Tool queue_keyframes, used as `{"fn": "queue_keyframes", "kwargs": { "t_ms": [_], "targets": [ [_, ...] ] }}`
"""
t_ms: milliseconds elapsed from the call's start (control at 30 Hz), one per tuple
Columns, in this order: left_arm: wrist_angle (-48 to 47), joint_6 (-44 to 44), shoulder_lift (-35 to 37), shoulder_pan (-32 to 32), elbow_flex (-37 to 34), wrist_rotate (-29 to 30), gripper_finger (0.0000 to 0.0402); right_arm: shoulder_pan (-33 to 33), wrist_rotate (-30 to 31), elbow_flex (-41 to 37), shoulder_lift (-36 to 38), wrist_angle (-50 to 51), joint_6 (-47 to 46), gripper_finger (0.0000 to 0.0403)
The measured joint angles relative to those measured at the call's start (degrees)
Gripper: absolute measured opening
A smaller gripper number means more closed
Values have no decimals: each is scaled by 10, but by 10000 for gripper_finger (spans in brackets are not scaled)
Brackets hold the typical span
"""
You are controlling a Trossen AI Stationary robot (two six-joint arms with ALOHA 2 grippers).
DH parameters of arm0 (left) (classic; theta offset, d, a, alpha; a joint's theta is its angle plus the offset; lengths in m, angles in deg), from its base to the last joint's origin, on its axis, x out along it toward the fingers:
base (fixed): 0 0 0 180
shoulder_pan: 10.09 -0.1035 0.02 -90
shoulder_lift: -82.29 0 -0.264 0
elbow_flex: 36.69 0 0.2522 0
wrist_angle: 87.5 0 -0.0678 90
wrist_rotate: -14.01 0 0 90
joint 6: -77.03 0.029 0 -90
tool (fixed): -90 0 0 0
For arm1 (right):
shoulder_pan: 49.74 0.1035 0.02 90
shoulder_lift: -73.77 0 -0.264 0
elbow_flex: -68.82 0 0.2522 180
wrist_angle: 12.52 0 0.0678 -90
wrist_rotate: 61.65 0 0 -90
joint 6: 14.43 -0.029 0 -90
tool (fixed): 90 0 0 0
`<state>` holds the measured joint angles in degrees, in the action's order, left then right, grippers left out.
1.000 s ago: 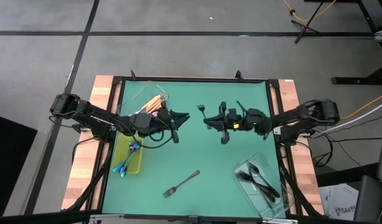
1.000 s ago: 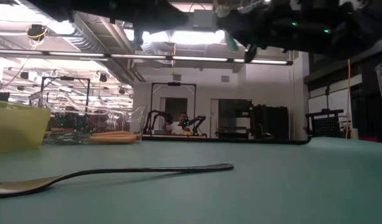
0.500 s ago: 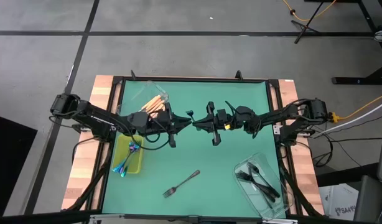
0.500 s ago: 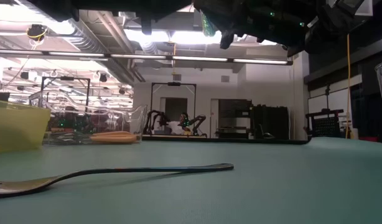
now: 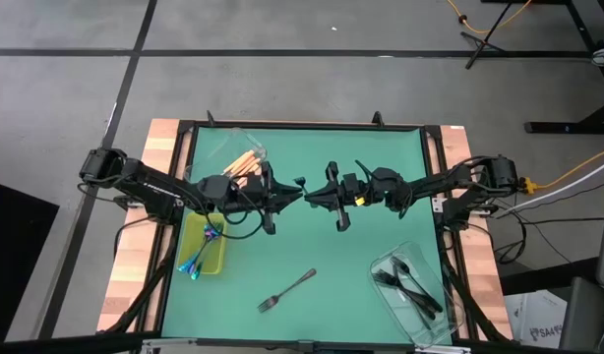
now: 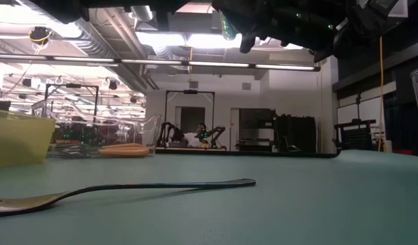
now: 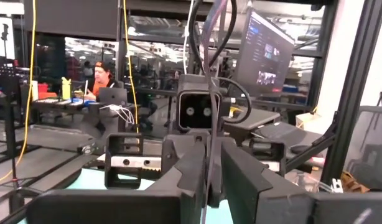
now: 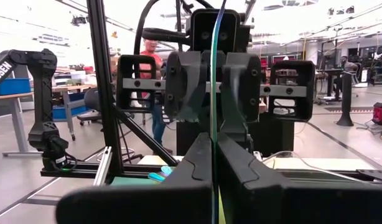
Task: Sort silverware by color (type)
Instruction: Put the blue fork in the yellow bin
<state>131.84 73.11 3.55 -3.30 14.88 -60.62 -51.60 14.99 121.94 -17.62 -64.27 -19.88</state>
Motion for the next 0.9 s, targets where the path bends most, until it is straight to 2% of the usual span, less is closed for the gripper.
{"fn": "queue_keyframes", "kwargs": {
  "t_ms": [900],
  "targets": [
    [5, 0, 0, 0, 0, 1, 47, 0, 0, 0, 0, 44, 0, 0]
  ]
}}
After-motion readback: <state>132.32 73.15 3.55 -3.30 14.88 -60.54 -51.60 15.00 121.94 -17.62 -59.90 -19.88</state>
